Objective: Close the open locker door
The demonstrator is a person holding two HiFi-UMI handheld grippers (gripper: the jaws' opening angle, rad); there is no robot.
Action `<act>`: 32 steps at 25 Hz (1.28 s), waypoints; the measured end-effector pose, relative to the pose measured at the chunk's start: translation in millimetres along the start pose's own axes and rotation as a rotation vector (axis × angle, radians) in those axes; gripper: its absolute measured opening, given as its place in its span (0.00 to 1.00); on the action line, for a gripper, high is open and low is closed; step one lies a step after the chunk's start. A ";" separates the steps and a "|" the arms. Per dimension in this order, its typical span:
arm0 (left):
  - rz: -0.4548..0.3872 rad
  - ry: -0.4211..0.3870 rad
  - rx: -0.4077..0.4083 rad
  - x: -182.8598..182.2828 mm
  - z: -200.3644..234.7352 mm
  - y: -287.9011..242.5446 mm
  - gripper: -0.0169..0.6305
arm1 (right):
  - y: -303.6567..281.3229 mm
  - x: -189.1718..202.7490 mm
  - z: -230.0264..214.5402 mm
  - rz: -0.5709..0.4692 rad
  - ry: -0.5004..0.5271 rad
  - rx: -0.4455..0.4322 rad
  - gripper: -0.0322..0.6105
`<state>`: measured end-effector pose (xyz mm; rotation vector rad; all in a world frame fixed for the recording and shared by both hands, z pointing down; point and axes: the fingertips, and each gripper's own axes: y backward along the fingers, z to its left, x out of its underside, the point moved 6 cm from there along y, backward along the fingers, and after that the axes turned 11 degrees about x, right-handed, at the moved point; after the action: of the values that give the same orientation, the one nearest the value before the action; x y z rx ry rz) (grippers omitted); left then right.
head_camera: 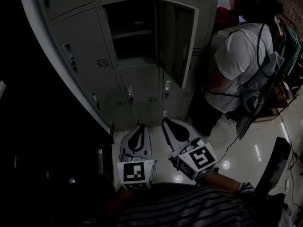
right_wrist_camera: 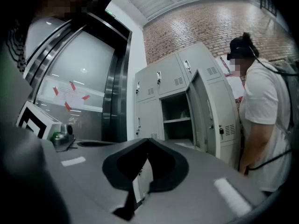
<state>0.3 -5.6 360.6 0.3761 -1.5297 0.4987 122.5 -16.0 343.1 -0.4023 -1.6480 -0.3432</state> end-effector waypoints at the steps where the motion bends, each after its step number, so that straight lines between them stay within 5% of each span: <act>1: -0.005 0.000 0.003 -0.3 1.9 -5.9 0.03 | -4.6 -0.6 -10.3 -0.006 0.003 0.016 0.05; 5: -0.026 -0.022 0.038 -1.3 14.3 -38.2 0.03 | -29.9 -9.1 -56.3 -0.051 0.043 0.098 0.07; 12: -0.068 -0.079 0.213 -14.2 53.8 -127.6 0.03 | -106.3 -47.9 -139.2 -0.152 0.134 0.350 0.33; 17: -0.080 -0.100 0.347 -44.9 87.1 -185.7 0.03 | -152.7 -68.0 -184.3 -0.116 0.175 0.499 0.41; 26: -0.098 -0.099 0.401 -52.2 136.1 -228.3 0.03 | -202.3 -67.2 -190.1 -0.096 0.174 0.513 0.39; 32: -0.086 -0.038 0.296 -47.2 168.0 -215.2 0.03 | -210.2 -64.1 -133.4 -0.107 0.155 0.361 0.31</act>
<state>-27.3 -279.9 332.6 0.6804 -1.4717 0.6550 151.9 -267.2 296.8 -0.0151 -1.5425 -0.1462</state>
